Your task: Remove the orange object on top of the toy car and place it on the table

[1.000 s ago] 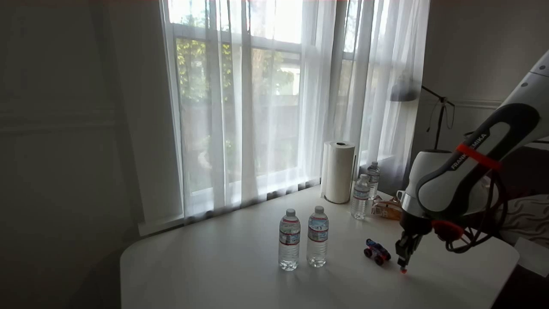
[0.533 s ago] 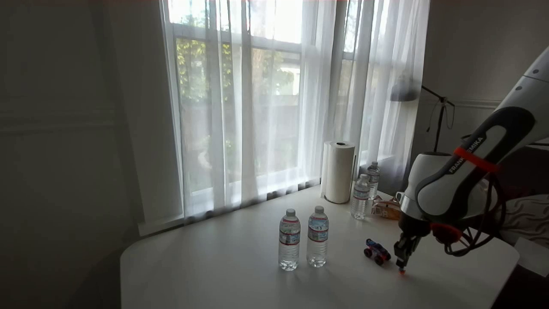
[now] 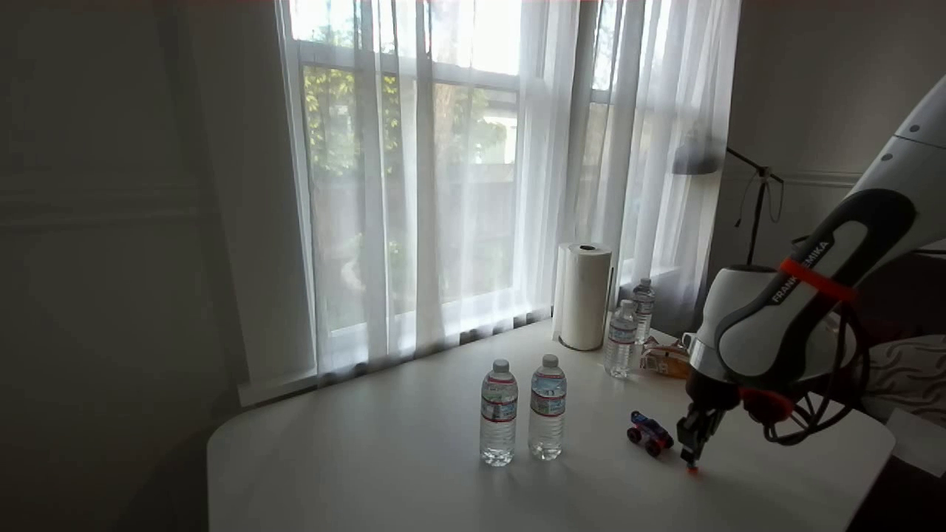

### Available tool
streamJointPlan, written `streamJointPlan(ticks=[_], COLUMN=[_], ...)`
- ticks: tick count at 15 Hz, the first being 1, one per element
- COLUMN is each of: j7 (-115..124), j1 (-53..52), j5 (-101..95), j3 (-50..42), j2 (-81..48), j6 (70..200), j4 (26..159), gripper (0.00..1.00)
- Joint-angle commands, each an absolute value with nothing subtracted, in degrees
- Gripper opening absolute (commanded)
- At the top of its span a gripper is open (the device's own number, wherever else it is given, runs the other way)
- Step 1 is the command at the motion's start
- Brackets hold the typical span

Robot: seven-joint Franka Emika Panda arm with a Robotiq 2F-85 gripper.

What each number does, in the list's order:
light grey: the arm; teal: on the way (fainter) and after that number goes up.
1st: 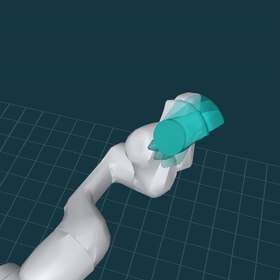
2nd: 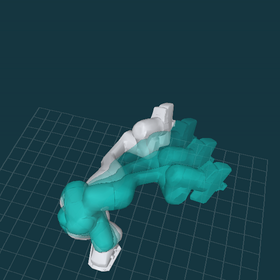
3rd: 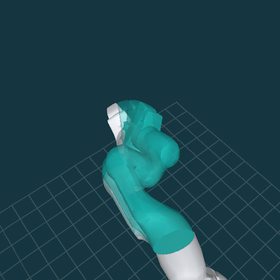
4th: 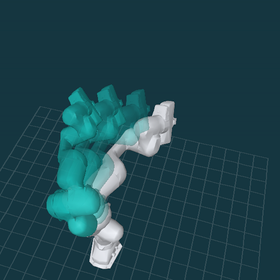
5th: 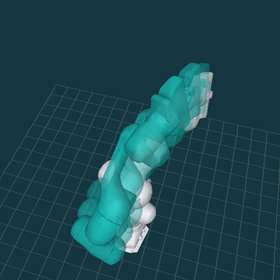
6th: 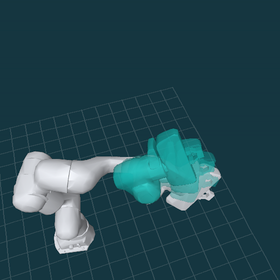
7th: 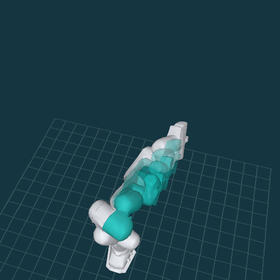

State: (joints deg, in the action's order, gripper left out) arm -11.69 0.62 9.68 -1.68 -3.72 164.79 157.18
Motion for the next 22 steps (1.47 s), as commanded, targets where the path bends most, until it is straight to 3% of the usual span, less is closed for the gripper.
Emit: streamJointPlan(ticks=[1,8,14,22], j7=[-8.7,-3.6,2.8,2.0], j1=[1.1,1.1,2.5,2.3], j5=[7.5,-0.1,-11.6,-9.1], j3=[-1.4,-3.2,-5.2,-2.6], j2=[-4.3,-2.2,4.2,10.1], j6=[166.3,165.6,158.1,139.9], j4=[157.2,157.6,155.2,148.7], gripper=[0.52,0.99,1.0,1.0])
